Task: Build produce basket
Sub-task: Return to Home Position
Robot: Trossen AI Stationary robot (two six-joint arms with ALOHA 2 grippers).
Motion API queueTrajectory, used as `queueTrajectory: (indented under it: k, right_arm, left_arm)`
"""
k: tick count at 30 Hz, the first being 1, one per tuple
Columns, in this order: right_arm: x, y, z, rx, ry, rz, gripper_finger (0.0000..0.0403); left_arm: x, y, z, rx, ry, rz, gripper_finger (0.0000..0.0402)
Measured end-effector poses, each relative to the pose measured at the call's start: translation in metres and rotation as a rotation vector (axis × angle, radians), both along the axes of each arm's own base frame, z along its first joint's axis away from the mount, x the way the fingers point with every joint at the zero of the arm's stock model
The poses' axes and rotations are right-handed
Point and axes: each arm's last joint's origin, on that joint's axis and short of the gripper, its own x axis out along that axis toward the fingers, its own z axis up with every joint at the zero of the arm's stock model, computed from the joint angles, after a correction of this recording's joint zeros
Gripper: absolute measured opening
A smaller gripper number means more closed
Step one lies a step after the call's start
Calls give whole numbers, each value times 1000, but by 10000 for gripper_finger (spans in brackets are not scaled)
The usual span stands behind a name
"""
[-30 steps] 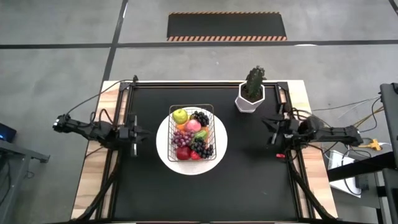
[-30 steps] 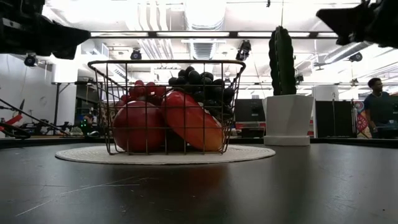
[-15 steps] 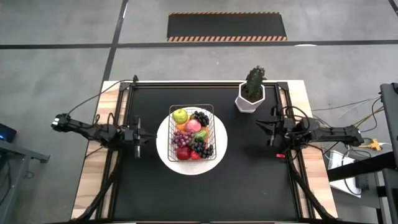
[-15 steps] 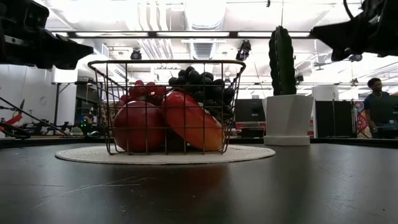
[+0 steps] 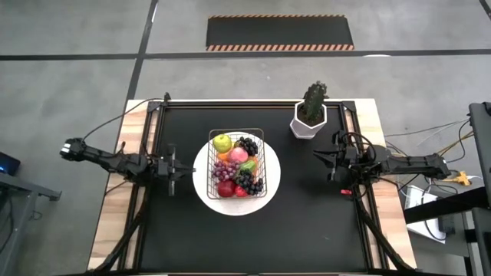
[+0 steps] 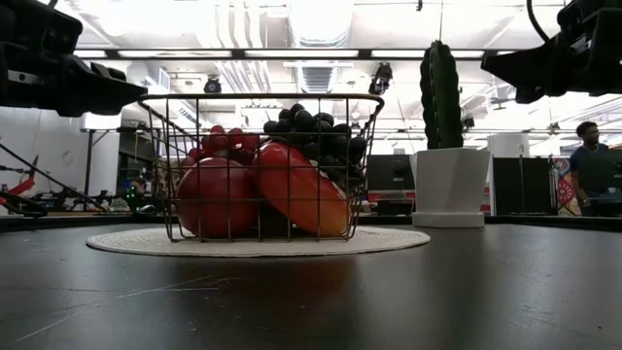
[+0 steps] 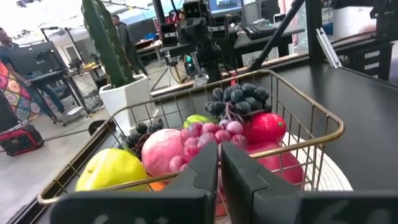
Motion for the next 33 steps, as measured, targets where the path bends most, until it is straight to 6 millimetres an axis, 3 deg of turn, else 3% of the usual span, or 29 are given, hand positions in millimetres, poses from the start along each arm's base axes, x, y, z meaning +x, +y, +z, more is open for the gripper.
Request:
queueTrajectory:
  k: [33]
  right_arm:
    - [0,0,0,-1,0,0,31]
  left_arm:
    - [4,-1,-6,18,59,1,2]
